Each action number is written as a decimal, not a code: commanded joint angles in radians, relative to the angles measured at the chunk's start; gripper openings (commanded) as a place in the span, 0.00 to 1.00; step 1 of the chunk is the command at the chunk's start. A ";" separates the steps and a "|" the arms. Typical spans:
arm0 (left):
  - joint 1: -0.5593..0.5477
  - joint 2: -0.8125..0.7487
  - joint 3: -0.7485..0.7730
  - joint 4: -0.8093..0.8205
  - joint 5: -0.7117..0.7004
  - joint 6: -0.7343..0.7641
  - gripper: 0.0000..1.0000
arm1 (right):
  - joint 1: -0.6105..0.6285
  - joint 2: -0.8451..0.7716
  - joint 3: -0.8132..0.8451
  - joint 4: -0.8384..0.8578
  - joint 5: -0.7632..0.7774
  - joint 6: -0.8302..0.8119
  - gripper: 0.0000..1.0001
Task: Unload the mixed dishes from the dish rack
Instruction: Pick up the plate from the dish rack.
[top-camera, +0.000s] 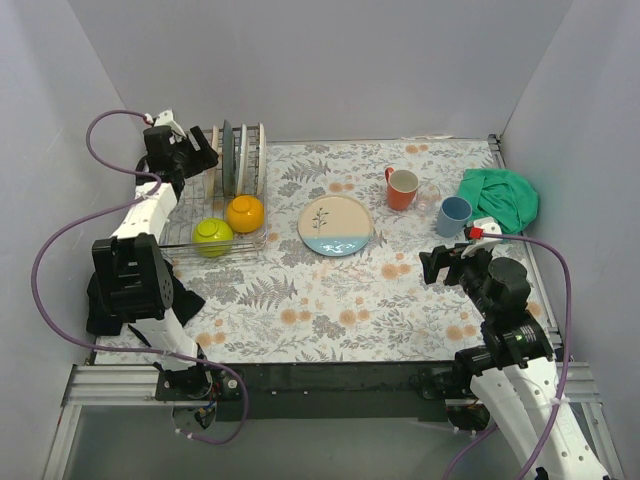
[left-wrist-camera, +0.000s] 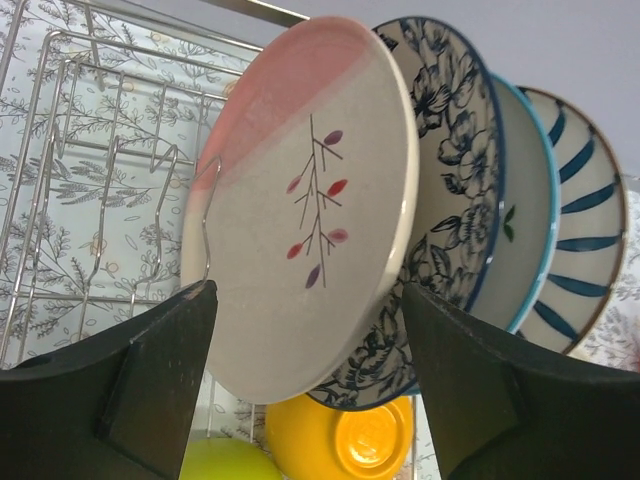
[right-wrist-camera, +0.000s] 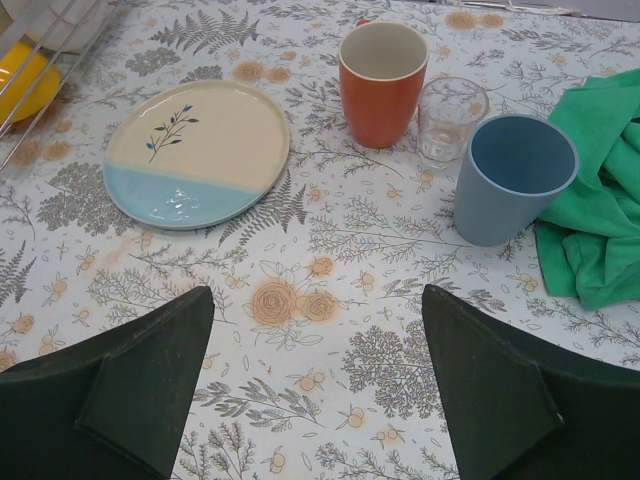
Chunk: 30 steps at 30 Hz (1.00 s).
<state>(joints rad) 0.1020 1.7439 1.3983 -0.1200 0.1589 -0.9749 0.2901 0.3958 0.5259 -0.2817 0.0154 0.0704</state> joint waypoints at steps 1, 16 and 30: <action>-0.008 0.012 0.038 -0.004 -0.016 0.071 0.74 | 0.003 0.003 -0.001 0.059 -0.011 -0.014 0.93; -0.159 0.046 0.053 -0.001 -0.384 0.303 0.65 | 0.004 -0.023 -0.004 0.061 -0.009 -0.014 0.93; -0.205 0.118 0.087 -0.018 -0.475 0.343 0.55 | 0.004 -0.017 -0.006 0.062 -0.043 -0.012 0.93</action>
<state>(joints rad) -0.0788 1.8256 1.4555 -0.1196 -0.3012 -0.6342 0.2901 0.3805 0.5251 -0.2691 -0.0154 0.0708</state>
